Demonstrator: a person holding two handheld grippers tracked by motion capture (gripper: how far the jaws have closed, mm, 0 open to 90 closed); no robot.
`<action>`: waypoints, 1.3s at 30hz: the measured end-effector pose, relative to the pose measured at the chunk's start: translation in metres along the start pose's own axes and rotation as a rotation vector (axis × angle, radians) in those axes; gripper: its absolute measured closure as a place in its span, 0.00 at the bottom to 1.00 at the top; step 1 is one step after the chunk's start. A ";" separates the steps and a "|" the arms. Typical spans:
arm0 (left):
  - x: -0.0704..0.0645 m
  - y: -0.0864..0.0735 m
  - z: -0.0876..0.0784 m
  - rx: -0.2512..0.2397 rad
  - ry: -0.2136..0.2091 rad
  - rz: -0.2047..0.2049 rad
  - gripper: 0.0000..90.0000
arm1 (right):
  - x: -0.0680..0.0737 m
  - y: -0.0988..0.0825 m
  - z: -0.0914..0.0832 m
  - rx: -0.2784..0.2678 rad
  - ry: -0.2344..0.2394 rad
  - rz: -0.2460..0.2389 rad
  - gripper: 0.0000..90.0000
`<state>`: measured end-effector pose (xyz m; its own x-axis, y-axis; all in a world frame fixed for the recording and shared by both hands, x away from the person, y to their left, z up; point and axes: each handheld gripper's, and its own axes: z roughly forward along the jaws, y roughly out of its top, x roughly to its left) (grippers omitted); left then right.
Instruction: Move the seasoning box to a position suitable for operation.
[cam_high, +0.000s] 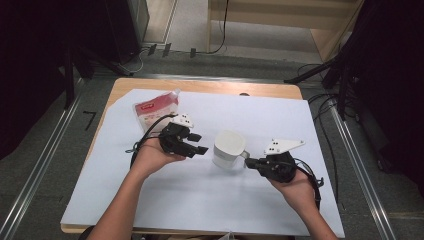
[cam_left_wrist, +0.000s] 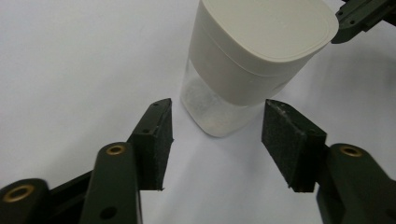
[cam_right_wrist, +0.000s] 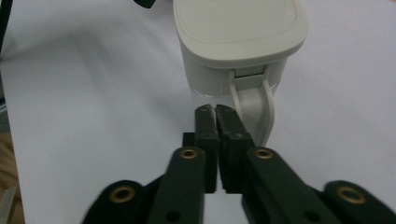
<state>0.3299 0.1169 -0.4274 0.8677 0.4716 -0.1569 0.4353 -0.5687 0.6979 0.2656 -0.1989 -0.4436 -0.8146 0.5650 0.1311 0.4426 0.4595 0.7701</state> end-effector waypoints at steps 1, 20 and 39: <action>0.001 0.000 0.000 -0.004 -0.007 0.000 0.46 | -0.003 0.000 0.002 -0.004 0.007 0.024 1.00; 0.000 0.001 0.001 -0.028 -0.044 0.004 0.43 | -0.009 -0.003 0.024 0.023 0.025 0.005 1.00; -0.005 0.005 0.003 -0.026 -0.065 -0.027 0.48 | -0.032 -0.008 0.020 0.023 0.001 0.071 1.00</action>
<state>0.3283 0.1097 -0.4254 0.8697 0.4416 -0.2204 0.4533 -0.5379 0.7108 0.2959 -0.2073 -0.4665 -0.7813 0.5958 0.1859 0.5079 0.4339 0.7441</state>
